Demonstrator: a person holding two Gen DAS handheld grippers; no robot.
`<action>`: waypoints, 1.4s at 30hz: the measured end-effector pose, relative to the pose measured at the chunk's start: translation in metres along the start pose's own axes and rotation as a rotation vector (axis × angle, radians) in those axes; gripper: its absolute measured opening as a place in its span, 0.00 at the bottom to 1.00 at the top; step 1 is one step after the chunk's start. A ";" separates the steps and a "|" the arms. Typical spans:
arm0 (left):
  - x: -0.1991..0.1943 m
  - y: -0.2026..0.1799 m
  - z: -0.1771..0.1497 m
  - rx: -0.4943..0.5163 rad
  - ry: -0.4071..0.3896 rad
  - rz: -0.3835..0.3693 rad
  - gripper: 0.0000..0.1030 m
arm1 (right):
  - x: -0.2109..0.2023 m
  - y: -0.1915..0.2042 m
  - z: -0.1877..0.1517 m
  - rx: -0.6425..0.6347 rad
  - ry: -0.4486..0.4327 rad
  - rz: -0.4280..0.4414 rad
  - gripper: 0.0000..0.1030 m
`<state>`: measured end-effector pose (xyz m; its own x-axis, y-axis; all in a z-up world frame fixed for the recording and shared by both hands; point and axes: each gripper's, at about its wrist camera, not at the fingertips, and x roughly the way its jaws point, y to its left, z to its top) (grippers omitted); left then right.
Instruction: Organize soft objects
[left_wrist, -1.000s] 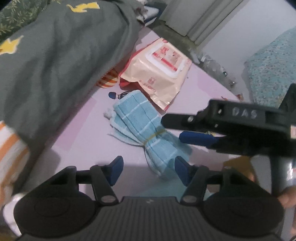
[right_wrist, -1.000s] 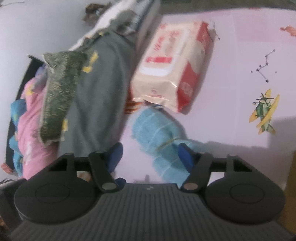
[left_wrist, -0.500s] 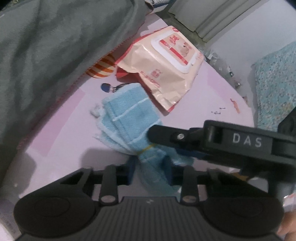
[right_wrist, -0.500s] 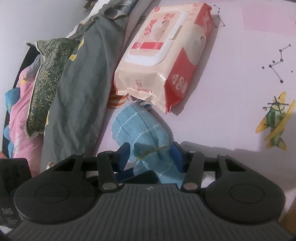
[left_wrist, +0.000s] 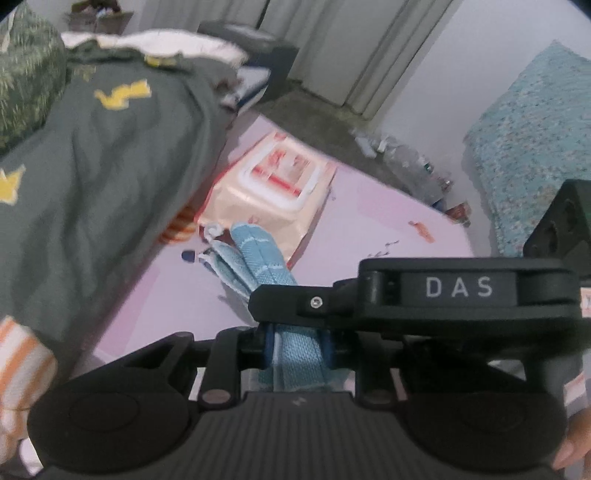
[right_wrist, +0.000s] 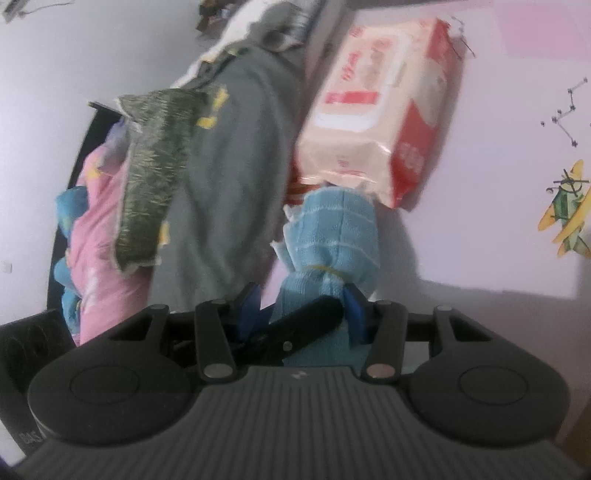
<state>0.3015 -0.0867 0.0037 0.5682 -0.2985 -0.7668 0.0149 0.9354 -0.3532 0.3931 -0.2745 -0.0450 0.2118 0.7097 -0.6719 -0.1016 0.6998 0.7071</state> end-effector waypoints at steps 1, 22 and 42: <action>-0.009 -0.002 0.000 0.006 -0.011 -0.008 0.24 | -0.006 0.005 -0.002 0.000 -0.009 0.012 0.47; -0.102 -0.180 -0.113 0.340 0.038 -0.368 0.25 | -0.254 -0.010 -0.186 0.122 -0.346 -0.027 0.48; 0.021 -0.271 -0.211 0.425 0.316 -0.410 0.51 | -0.331 -0.135 -0.291 0.160 -0.388 -0.506 0.49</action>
<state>0.1355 -0.3860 -0.0299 0.1804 -0.6264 -0.7583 0.5378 0.7084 -0.4572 0.0534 -0.5803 0.0178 0.5339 0.1939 -0.8230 0.2426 0.8973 0.3688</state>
